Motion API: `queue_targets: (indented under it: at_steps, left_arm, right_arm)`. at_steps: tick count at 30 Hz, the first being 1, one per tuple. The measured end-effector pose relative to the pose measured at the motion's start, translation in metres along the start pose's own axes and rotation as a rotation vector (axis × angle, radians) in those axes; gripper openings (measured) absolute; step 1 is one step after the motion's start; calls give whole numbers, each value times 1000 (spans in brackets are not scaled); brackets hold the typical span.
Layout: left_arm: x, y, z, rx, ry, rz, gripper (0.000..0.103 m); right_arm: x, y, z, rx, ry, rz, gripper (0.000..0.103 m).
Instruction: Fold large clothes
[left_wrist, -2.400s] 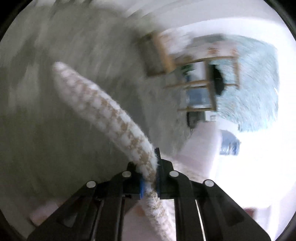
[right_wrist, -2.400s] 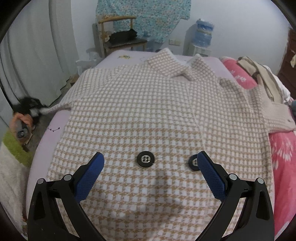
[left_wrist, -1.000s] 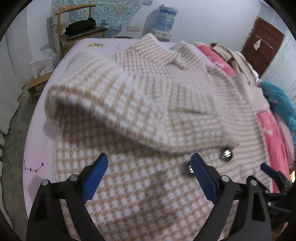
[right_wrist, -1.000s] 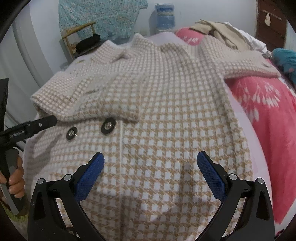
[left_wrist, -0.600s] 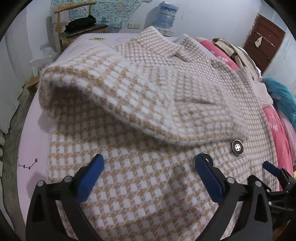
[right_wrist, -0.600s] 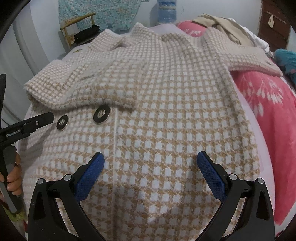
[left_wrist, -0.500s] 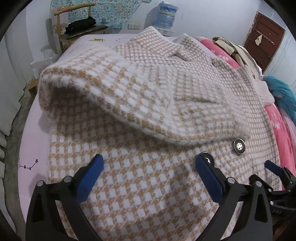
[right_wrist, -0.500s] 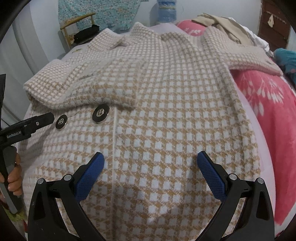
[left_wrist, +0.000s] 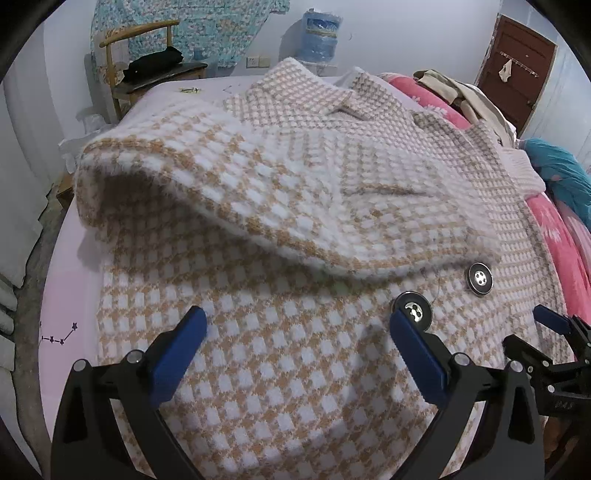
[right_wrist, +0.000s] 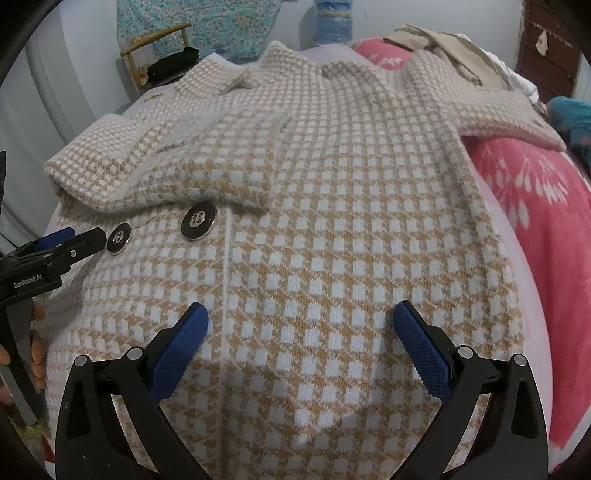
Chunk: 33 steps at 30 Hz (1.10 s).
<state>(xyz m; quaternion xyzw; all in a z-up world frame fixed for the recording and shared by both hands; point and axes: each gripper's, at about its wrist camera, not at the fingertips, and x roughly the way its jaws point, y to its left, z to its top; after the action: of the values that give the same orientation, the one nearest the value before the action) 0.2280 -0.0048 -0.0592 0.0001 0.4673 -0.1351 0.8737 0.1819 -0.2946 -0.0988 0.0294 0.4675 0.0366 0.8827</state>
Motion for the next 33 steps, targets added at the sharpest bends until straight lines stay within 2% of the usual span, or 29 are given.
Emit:
queue_targets:
  at_steps: [11, 27, 33]
  left_arm:
    - [1, -6, -2, 43, 10, 32, 98]
    - [-1, 2, 0, 0, -3, -16, 98]
    - [-3, 3, 1, 4, -5, -19, 98]
  right_arm:
    - [0, 5, -3, -4, -9, 1, 97]
    - [-5, -1, -12, -17, -15, 33, 97]
    - [-8, -2, -2, -18, 24, 42, 96]
